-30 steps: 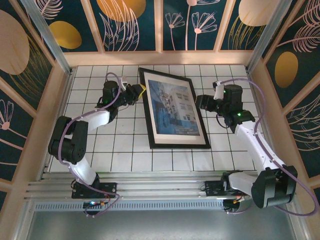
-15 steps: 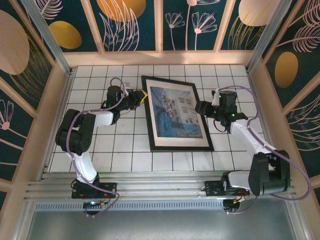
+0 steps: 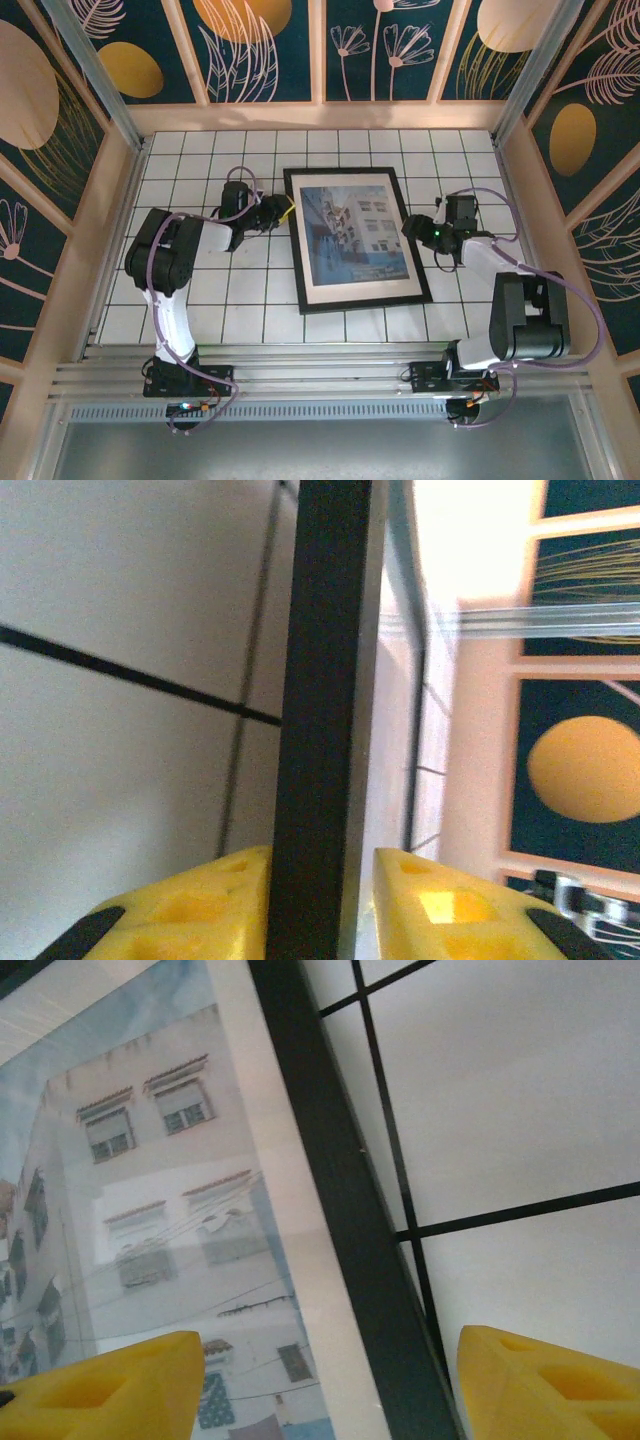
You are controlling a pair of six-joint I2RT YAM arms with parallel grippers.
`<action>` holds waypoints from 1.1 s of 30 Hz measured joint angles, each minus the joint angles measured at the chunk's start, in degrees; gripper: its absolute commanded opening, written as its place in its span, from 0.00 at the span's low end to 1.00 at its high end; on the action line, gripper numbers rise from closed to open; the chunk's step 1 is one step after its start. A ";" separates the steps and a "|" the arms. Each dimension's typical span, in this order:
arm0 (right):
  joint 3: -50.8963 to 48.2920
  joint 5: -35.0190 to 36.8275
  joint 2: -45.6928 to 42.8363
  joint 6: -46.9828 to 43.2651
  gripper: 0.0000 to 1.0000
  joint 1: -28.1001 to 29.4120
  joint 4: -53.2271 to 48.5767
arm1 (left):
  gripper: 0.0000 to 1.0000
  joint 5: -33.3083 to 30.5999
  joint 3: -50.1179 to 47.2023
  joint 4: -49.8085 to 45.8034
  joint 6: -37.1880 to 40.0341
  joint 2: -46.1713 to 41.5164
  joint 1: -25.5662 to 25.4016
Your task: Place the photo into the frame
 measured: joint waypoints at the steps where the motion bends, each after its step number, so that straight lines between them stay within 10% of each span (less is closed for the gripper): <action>1: 0.00 -0.09 0.52 -0.04 0.68 -0.22 0.00 | 0.36 -0.68 0.44 -1.70 1.07 0.22 0.00; 14: -3.89 -3.61 2.95 -0.39 0.66 -0.46 0.24 | 0.61 -13.64 5.60 -16.92 16.26 -4.26 0.09; 33: -5.57 -6.88 -3.02 3.52 0.64 8.15 -0.92 | 0.89 -47.04 -13.03 -21.55 32.33 -37.79 0.09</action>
